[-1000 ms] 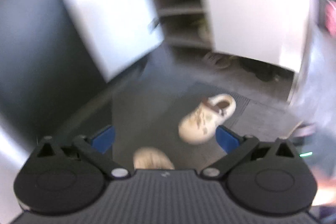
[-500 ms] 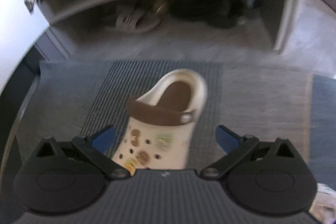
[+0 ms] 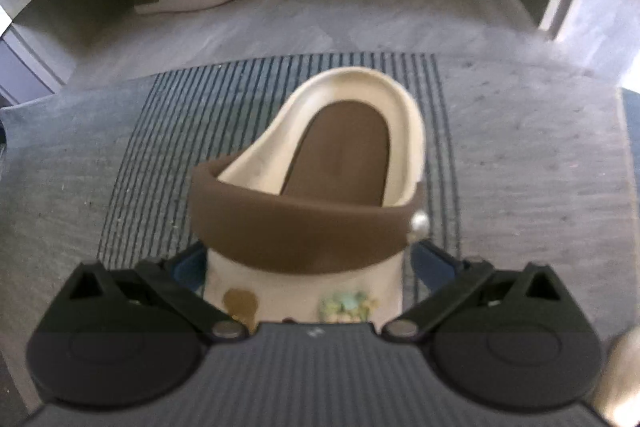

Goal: Organize scattered shoes
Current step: 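Grasp the second cream clog by its brown strap, left gripper, then carry the second clog and set it down, opening the left gripper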

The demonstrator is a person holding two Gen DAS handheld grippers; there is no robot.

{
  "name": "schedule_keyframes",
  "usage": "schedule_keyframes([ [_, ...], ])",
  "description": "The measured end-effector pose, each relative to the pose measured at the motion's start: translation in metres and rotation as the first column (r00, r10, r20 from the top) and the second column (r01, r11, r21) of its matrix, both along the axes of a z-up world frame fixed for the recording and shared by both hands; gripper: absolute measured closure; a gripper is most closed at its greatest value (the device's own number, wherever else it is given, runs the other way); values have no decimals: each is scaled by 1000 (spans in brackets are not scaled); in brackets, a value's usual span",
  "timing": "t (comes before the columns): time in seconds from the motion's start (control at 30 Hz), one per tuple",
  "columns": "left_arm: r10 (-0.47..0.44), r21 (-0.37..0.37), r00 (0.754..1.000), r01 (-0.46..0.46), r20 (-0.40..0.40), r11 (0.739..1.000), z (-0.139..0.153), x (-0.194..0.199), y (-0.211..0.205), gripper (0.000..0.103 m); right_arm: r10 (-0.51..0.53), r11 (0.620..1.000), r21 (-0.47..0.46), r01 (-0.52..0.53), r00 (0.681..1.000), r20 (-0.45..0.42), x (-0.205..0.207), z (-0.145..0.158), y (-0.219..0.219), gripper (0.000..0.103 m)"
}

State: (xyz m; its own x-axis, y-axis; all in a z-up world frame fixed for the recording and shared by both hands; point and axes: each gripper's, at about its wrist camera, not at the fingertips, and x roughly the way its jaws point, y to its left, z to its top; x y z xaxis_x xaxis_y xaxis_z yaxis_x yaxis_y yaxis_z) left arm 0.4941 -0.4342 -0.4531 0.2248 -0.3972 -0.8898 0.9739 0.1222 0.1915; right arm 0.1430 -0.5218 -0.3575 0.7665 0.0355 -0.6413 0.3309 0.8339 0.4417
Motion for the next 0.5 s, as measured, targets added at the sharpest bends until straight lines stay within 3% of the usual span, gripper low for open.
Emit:
schedule_keyframes([
  [0.27,80,-98,997,-78,15,992,20,12,19,8,4,1000,1,-4,1000,19,-1,6,21,12],
  [0.5,119,-141,993,-116,13,983,116,18,84,8,-9,999,32,7,999,46,-3,9,39,12],
])
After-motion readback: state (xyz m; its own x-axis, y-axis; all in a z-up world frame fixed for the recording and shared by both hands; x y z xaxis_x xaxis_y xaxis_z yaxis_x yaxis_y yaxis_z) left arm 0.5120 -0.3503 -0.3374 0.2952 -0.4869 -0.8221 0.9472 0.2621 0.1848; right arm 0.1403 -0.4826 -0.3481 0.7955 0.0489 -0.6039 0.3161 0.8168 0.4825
